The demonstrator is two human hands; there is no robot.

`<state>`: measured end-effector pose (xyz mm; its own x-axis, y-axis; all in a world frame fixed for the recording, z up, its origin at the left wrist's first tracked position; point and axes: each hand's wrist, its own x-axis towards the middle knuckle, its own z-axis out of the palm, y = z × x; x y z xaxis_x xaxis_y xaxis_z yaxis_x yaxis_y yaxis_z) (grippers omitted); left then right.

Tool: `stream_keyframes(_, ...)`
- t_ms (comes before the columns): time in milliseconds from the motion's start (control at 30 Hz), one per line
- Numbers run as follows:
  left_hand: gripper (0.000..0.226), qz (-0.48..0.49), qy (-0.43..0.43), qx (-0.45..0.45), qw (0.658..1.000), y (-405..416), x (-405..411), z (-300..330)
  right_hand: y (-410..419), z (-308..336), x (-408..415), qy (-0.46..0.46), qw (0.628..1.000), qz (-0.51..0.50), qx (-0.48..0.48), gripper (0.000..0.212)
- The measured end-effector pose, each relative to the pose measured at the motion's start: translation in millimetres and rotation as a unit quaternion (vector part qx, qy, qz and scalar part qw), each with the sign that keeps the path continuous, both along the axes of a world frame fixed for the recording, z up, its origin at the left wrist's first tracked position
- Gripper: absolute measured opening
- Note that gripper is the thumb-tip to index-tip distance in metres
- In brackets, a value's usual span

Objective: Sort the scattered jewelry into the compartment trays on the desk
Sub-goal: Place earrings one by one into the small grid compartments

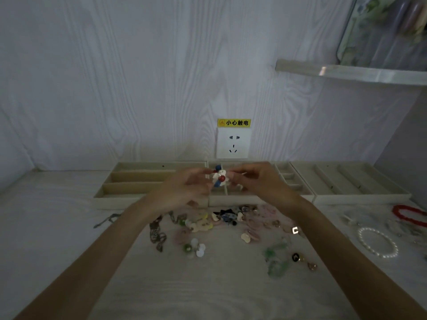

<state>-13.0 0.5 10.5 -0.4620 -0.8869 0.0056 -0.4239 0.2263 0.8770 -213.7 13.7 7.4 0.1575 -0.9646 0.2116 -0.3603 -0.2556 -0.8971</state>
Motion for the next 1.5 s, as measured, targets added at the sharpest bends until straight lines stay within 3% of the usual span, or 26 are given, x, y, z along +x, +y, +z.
stream_keyframes(200,0.017,0.049,0.026,-0.037,0.998,-41.9,-12.1,33.8,-34.9,30.6,7.0,-0.038,0.996,-0.068,0.040,0.012)
stream_keyframes(300,0.019,0.087,0.014,-0.066,0.994,-64.5,-17.2,34.3,-51.4,36.8,10.3,-0.021,0.994,-0.101,0.040,0.015)
stream_keyframes(433,0.010,0.100,0.006,-0.084,0.991,-84.5,-20.4,33.2,-62.7,47.6,10.8,0.002,0.995,-0.070,0.073,0.017)
stream_keyframes(600,0.005,0.087,-0.030,-0.154,0.984,-94.7,-21.2,19.6,-70.6,42.4,19.5,-0.048,0.988,-0.049,0.137,0.027)
stream_keyframes(700,0.017,0.092,-0.056,-0.175,0.979,-96.5,-18.9,14.4,-74.8,34.8,21.8,-0.045,0.990,-0.062,0.122,0.032)
stream_keyframes(867,0.015,0.092,-0.134,-0.186,0.969,-104.3,-8.1,4.9,-82.2,24.8,16.5,-0.033,0.987,-0.099,0.119,0.022)
stream_keyframes(1000,0.010,0.059,-0.143,-0.156,0.975,-107.0,-8.7,-4.6,-84.2,15.6,10.4,-0.024,0.989,-0.089,0.116,0.012)
stream_keyframes(1167,0.014,0.047,-0.149,-0.164,0.974,-105.7,-16.5,-5.8,-85.4,13.2,4.6,0.078,0.988,-0.108,0.080,0.018)
stream_keyframes(1300,0.018,0.064,-0.149,-0.194,0.967,-100.3,-19.8,4.0,-83.3,19.4,6.3,0.125,0.977,-0.041,0.166,0.049)
stream_keyframes(1367,0.019,0.063,-0.139,-0.202,0.967,-97.7,-21.3,8.3,-83.6,14.6,11.3,0.154,0.974,-0.050,0.159,0.056)
stream_keyframes(1500,0.017,0.075,-0.118,-0.204,0.969,-94.0,-20.7,15.2,-82.3,14.0,13.1,0.016,0.989,-0.068,0.129,0.036)
